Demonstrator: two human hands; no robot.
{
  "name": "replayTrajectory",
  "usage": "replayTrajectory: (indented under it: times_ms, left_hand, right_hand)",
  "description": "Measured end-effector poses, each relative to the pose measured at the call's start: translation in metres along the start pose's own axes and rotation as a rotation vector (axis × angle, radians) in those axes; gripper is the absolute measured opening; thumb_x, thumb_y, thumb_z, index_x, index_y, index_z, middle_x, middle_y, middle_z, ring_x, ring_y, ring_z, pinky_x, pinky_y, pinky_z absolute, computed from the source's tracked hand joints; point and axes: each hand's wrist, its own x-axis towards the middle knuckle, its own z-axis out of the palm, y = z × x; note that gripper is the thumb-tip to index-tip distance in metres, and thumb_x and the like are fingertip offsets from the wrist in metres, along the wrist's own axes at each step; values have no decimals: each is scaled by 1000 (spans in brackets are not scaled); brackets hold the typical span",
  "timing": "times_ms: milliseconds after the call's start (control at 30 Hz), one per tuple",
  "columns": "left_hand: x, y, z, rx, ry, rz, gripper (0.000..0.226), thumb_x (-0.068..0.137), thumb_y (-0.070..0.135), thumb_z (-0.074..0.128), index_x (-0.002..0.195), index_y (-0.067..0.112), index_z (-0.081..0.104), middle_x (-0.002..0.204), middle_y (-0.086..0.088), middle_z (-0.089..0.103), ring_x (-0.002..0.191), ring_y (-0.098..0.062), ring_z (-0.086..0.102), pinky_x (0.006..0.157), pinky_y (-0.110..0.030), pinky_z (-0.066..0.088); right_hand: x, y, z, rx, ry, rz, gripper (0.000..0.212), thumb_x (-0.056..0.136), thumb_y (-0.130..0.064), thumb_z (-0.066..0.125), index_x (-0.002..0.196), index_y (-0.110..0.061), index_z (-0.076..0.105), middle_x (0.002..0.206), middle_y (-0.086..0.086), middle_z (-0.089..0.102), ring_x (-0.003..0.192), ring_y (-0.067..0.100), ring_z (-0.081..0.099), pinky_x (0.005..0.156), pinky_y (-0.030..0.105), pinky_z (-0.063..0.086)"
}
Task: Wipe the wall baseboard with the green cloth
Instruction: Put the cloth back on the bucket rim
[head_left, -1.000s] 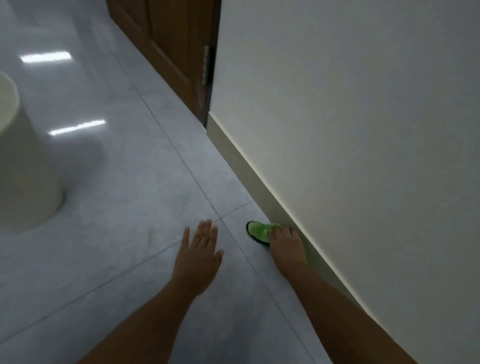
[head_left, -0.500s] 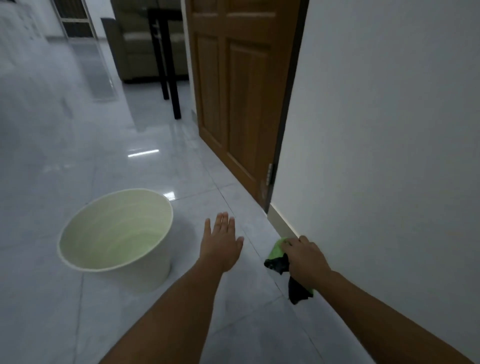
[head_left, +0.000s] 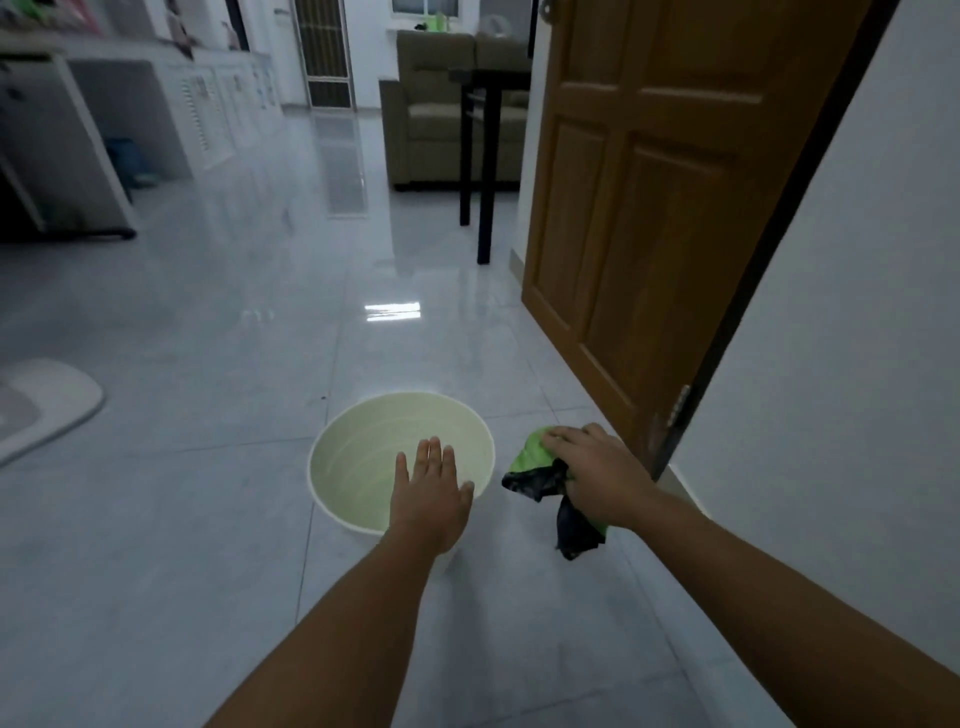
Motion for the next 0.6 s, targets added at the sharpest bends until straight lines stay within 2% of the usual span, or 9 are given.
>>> replayTrajectory:
  times_ms: [233, 333, 400, 467, 533, 600]
  left_hand:
    - [1, -49, 36, -48, -18, -112, 61, 100, 41, 10, 149, 7, -2, 158, -13, -8, 145, -25, -12, 116, -48, -8]
    - [12, -60, 47, -61, -19, -140, 61, 100, 42, 8, 150, 7, -2, 158, -13, -8, 145, -24, -12, 115, -47, -8]
    - [20, -60, 56, -84, -21, -130, 67, 95, 47, -1, 150, 9, 0, 159, -11, -7, 145, -23, -12, 115, -46, -9]
    - [27, -56, 61, -135, 11, -122, 80, 83, 52, -12, 150, 11, 3, 159, -9, -4, 145, -21, -10, 115, -44, -9]
    - [29, -55, 68, -157, 42, -116, 77, 85, 50, -8, 150, 13, 7, 159, -7, -2, 145, -19, -9, 116, -43, -8]
    - [26, -59, 73, -148, 53, -123, 73, 88, 49, -5, 150, 14, 8, 160, -6, -1, 145, -18, -8, 117, -42, -7]
  right_hand:
    - [64, -42, 21, 69, -52, -166, 75, 80, -2, 51, 147, -23, 25, 156, -1, 20, 140, 21, 22, 114, 38, 20]
    - [82, -49, 51, 42, -95, -195, 70, 86, -3, 51, 147, -22, 22, 157, 2, 18, 142, 22, 17, 116, 41, 16]
    - [86, -50, 75, 132, -167, -150, 63, 87, -3, 52, 145, -18, 31, 154, 2, 25, 141, 21, 20, 113, 40, 24]
    - [89, -47, 90, 199, -184, -123, 52, 84, -2, 52, 134, -16, 48, 146, 3, 39, 134, 22, 31, 103, 40, 38]
    - [95, -46, 94, 193, -174, -121, 44, 83, -3, 52, 124, -18, 58, 137, 4, 48, 124, 23, 43, 96, 38, 43]
    - [99, -51, 95, 196, -175, -101, 42, 86, -7, 51, 126, -18, 56, 134, 5, 51, 119, 24, 48, 96, 35, 43]
